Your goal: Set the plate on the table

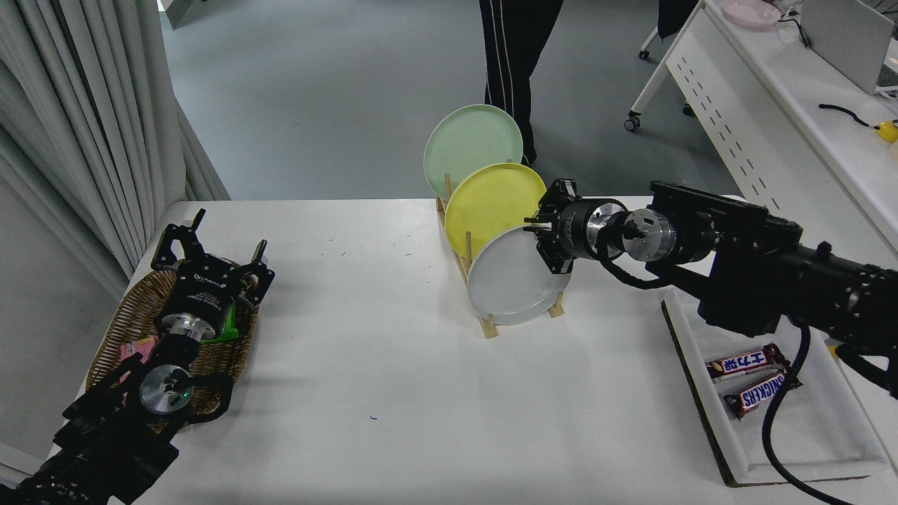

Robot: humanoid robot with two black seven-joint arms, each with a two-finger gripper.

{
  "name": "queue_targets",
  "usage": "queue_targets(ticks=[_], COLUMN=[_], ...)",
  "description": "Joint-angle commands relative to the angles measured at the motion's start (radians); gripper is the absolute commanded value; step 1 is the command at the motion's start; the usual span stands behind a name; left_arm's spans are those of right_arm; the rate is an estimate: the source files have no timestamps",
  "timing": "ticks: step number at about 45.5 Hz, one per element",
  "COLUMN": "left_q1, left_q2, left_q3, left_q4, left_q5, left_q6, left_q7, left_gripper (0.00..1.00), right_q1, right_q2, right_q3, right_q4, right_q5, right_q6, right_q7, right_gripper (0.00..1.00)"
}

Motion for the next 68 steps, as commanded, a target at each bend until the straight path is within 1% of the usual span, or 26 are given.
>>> queue_targets(ticks=[1,17,25,40,46,52,62,68], left_q1=[0.0,0.0,0.0,0.0,0.0,0.0,0.0,0.0], left_q2=[0.0,0.0,0.0,0.0,0.0,0.0,0.0,0.0], left_q3=[0.0,0.0,0.0,0.001,0.0,0.0,0.0,0.0], left_q4=[0.0,0.0,-0.001,0.0,0.0,0.0,0.0,0.0], left_q5=[0.0,0.0,0.0,0.0,0.0,0.0,0.0,0.0], left_q6=[-0.001,0.001,0.001,0.001,0.001,0.001,0.001,0.001], left_q7=[0.0,0.0,0.0,0.0,0.0,0.0,0.0,0.0], left_gripper=[1.0,1.0,1.0,1.0,1.0,1.0,1.0,1.0], right_q1=[-0.003,0.006,0.019,0.072,0.097,0.132,0.203,0.255], right_q2=[0.0,-0.004,-0.033,-0.061,-0.09,-0.113,-0.17,-0.188], right_q3=[0.002,0.009,0.048,0.078,0.093,0.101,0.101,0.101], right_q4=[0.0,0.006,0.015,0.026,0.069,0.12,0.21,0.244], right_q5=[-0.002,-0.002,0.0,0.011,0.015,0.058,0.123,0.155], right_q6=[0.0,0.003,0.003,0.0,-0.004,-0.007,-0.023,-0.06], right_q7=[0.0,-0.032,-0.046,-0.104,-0.141,-0.181,-0.202,-0.221], right_gripper=[0.0,0.0,0.0,0.0,0.0,0.0,0.0,0.0])
